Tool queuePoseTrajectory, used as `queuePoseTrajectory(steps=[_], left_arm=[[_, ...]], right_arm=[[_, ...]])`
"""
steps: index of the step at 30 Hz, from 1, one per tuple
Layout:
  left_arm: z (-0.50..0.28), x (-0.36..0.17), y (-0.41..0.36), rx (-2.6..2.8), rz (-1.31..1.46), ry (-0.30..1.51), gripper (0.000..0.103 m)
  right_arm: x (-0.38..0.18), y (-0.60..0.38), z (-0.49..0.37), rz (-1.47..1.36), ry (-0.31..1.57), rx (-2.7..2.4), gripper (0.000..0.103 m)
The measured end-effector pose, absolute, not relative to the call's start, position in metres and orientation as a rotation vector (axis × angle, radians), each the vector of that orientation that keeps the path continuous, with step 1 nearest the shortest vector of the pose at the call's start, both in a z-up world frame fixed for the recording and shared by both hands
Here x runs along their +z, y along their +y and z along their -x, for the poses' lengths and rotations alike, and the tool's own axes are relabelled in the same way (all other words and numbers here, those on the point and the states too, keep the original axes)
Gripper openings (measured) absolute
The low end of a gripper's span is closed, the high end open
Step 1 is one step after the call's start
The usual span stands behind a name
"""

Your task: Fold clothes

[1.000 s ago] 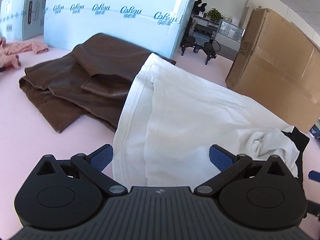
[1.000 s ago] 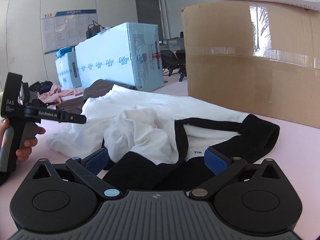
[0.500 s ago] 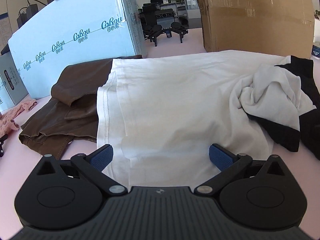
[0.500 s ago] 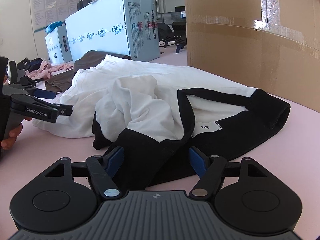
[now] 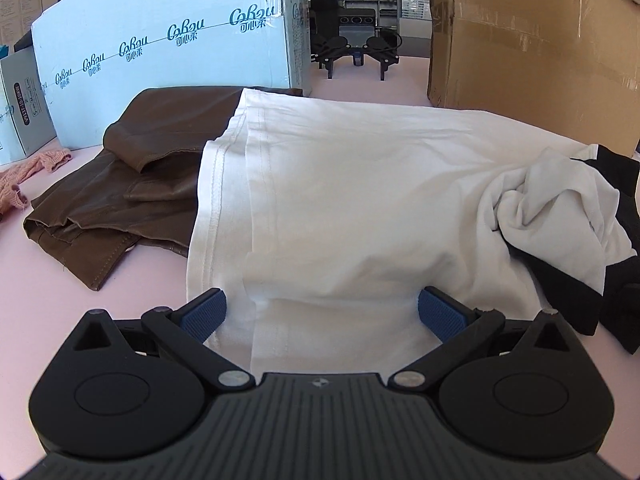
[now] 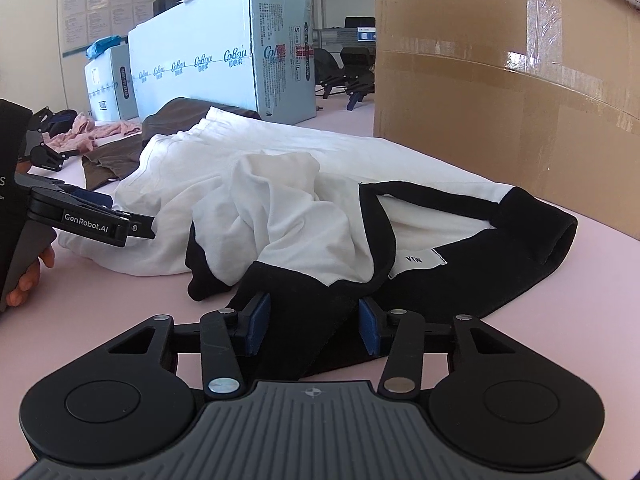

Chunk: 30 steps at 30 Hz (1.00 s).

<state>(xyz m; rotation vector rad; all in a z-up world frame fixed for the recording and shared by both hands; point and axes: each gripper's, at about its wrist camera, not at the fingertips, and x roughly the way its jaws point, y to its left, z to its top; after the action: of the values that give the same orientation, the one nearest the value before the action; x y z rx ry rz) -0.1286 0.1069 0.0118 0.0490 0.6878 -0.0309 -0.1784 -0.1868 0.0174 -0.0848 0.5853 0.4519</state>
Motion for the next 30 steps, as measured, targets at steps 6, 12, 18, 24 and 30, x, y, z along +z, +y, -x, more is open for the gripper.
queuePoseTrajectory(steps=[6, 12, 18, 24, 30], left_arm=[[0.13, 0.013, 0.105, -0.028, -0.056, 0.679, 0.103], [0.133, 0.014, 0.103, -0.052, -0.047, 0.667, 0.086], [0.137, 0.02, 0.106, -0.065, -0.016, 0.65, 0.026], [0.14, 0.022, 0.099, -0.096, -0.052, 0.652, 0.01], [0.131, 0.032, 0.115, -0.17, 0.126, 0.707, 0.008]], right_arm=[[0.018, -0.192, 0.178, 0.034, 0.577, 0.439, 0.032], [0.019, -0.189, 0.18, 0.047, 0.57, 0.429, 0.032], [0.022, -0.192, 0.183, 0.011, 0.537, 0.407, 0.027], [0.026, -0.195, 0.187, -0.017, 0.491, 0.39, 0.024], [0.033, -0.2, 0.187, -0.09, 0.446, 0.35, 0.019]])
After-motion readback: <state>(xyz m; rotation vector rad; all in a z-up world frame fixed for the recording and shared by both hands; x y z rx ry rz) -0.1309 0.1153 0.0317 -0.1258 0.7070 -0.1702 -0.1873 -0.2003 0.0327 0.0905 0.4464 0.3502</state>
